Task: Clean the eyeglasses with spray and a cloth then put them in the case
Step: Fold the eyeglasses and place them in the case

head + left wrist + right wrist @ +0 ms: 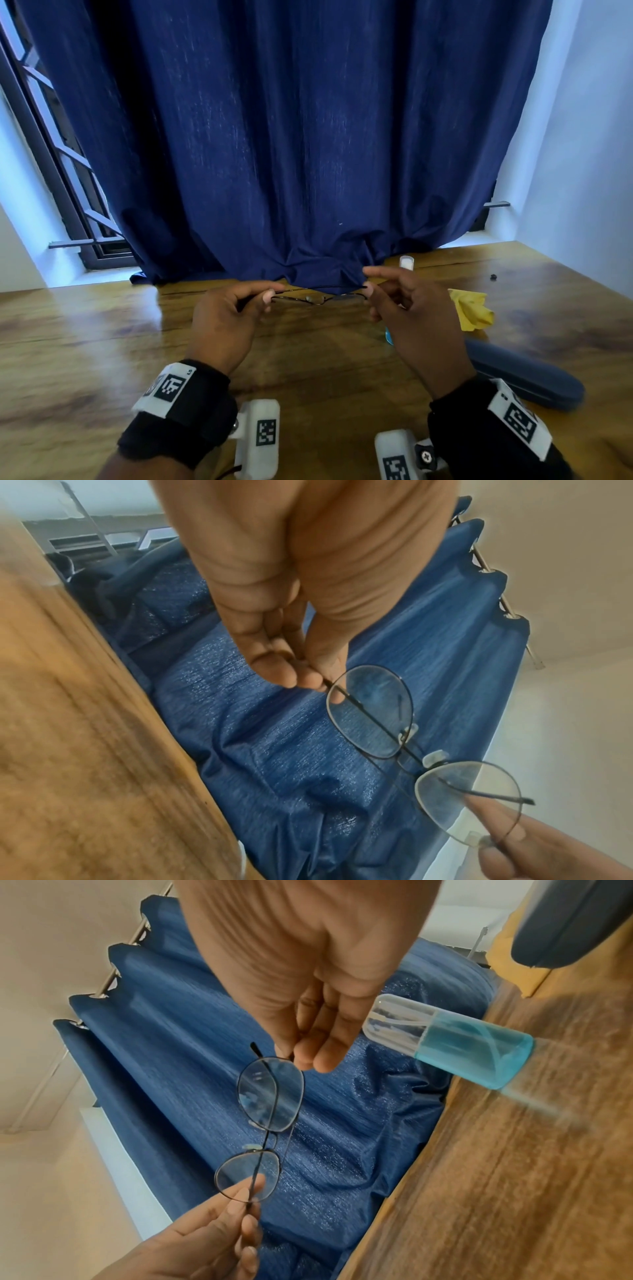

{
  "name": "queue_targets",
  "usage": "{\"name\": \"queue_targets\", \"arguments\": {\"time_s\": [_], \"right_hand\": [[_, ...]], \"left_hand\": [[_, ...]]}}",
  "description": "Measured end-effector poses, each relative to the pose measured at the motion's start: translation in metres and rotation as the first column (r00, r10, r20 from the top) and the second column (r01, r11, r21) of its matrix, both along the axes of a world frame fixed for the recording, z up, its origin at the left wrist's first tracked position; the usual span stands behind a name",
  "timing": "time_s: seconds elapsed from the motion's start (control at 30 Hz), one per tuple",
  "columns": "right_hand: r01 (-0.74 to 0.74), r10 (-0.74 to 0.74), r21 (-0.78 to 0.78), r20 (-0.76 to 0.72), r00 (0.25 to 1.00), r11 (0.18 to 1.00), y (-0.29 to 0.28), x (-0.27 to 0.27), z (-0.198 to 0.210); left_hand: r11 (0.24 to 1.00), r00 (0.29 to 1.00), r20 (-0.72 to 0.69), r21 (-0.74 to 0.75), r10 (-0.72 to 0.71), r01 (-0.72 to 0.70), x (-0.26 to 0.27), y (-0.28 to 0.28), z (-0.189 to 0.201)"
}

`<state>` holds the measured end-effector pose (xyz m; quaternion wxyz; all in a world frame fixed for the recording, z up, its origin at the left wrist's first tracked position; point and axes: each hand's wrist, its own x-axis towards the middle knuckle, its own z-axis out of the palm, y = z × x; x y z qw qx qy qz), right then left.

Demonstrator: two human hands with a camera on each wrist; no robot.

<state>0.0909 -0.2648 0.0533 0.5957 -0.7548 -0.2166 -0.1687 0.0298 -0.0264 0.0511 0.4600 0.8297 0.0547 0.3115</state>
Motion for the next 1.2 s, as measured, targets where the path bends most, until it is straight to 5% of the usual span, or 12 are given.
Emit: {"name": "queue_targets", "arguments": {"time_s": [0.13, 0.27, 0.37, 0.47, 0.63, 0.9, 1.2], "right_hand": [[-0.117, 0.108, -0.039, -0.185, 0.977, 0.992, 0.0, -0.002, -0.001], [-0.239, 0.368, 0.312, -0.47, 0.802, 0.919, 0.0, -0.003, 0.0], [-0.324, 0.525, 0.435, -0.503, 0.686, 0.84, -0.002, -0.002, 0.0], [-0.347, 0.51, 0.385, -0.504, 0.697, 0.855, -0.001, -0.002, -0.004], [-0.25, 0.312, 0.187, -0.539, 0.783, 0.95, 0.003, 0.001, -0.014], [-0.249, 0.135, -0.054, -0.72, 0.68, 0.967, 0.007, 0.006, -0.024], [-0.213, 0.095, -0.082, -0.702, 0.706, 0.973, 0.007, 0.001, -0.025]], "left_hand": [[0.974, 0.998, -0.038, -0.227, -0.04, 0.03, 0.002, 0.009, -0.003], [0.882, 0.987, -0.098, -0.466, -0.126, 0.066, 0.003, 0.018, -0.004], [0.802, 0.95, -0.269, -0.596, -0.161, -0.033, 0.003, 0.023, -0.004], [0.718, 0.9, -0.398, -0.677, -0.177, -0.159, 0.002, 0.023, -0.004], [0.736, 0.846, -0.503, -0.637, -0.175, -0.227, 0.004, 0.019, -0.01], [0.907, 0.787, -0.614, -0.365, -0.064, -0.211, 0.009, 0.02, -0.026], [0.895, 0.789, -0.613, -0.376, -0.045, -0.24, 0.008, 0.024, -0.034]]}}
